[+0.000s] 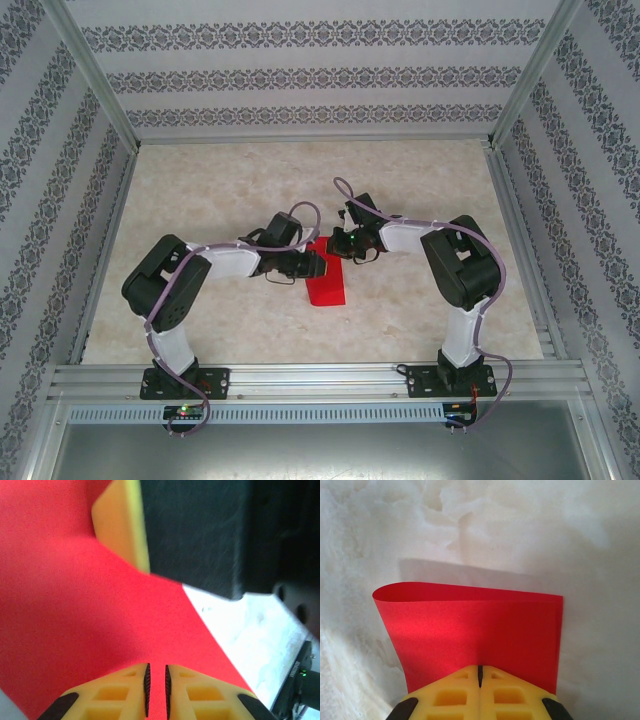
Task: Fold a paper plane with a square sheet of paper (fold left side to right side)
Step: First fold the square sheet of paper in half at the center of the table.
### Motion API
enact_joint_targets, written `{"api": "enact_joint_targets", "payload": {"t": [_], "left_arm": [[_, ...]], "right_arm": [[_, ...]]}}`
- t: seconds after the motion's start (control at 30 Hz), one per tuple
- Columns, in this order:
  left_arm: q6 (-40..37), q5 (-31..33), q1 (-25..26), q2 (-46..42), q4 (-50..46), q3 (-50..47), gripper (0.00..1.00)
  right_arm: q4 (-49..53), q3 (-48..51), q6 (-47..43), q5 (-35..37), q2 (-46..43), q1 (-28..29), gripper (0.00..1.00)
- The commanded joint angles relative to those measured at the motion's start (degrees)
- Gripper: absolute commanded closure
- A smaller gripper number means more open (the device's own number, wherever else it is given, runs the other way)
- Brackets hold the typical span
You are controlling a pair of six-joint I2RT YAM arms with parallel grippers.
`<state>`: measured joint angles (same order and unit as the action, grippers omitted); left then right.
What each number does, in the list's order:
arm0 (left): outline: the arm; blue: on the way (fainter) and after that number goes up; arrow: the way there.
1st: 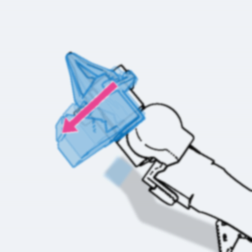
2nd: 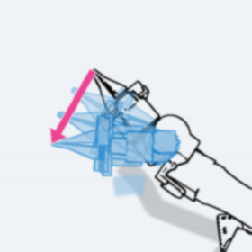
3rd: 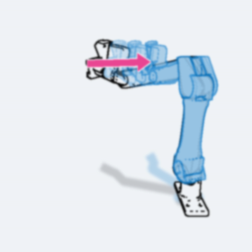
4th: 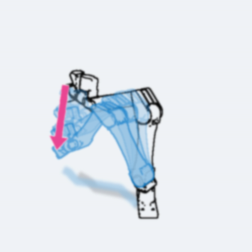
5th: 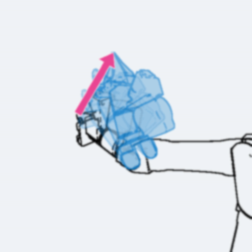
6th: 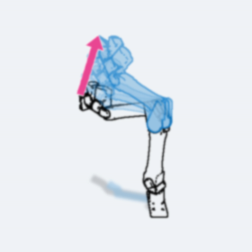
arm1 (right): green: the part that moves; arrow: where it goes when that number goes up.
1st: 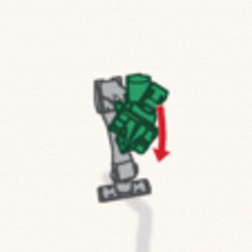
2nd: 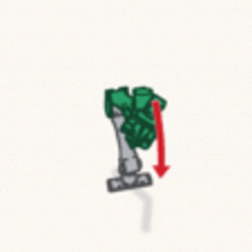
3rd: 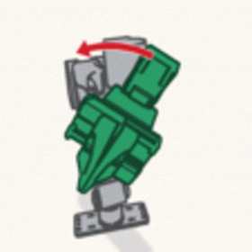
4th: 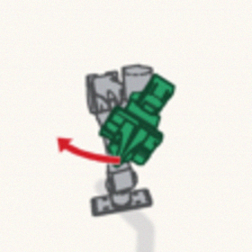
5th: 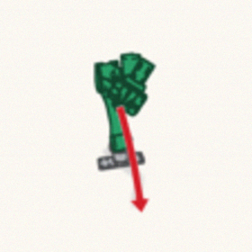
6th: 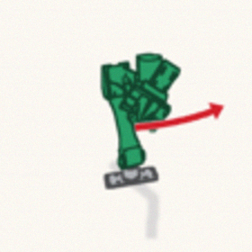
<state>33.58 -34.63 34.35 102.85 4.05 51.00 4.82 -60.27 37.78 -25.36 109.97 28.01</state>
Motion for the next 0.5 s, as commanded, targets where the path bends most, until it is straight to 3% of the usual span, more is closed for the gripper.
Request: {"api": "enact_joint_targets", "payload": {"t": [0.0, 0.47], "left_arm": [[1.3, 2.33, 1.16, 0.37, 2.82, -2.41, 0.81], [1.35, 2.28, 3.47, -4.01, 1.87, -8.58, 0.82]], "right_arm": [[5.02, 0.75, 0.73, 2.49, 2.71, 1.13, 1.0], [6.34, -0.07, 0.45, 3.49, 3.13, 0.98, 1.0]]}}
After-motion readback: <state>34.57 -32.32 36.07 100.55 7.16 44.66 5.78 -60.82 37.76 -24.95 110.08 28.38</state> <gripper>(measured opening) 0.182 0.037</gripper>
